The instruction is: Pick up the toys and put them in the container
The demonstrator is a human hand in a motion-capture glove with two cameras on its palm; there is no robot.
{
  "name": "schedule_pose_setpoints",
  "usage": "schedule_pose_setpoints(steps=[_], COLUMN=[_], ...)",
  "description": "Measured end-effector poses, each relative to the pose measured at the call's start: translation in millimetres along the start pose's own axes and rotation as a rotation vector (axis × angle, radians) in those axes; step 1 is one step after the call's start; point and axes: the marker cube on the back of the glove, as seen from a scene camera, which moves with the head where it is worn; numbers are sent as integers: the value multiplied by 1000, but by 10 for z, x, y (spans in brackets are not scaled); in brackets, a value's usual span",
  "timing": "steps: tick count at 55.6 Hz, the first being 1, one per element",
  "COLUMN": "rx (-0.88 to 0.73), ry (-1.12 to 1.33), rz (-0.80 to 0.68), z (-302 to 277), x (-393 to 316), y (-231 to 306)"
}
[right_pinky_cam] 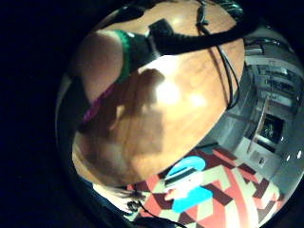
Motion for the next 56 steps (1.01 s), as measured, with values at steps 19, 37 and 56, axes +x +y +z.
schedule_pose_setpoints(steps=[19, 37, 56], rx=[217, 496, 778], ry=[-85, -50, -85], rz=[-87, -132, -372], z=[49, -939, -2768], x=[14, -573, -2050], y=[-216, -135, 90])
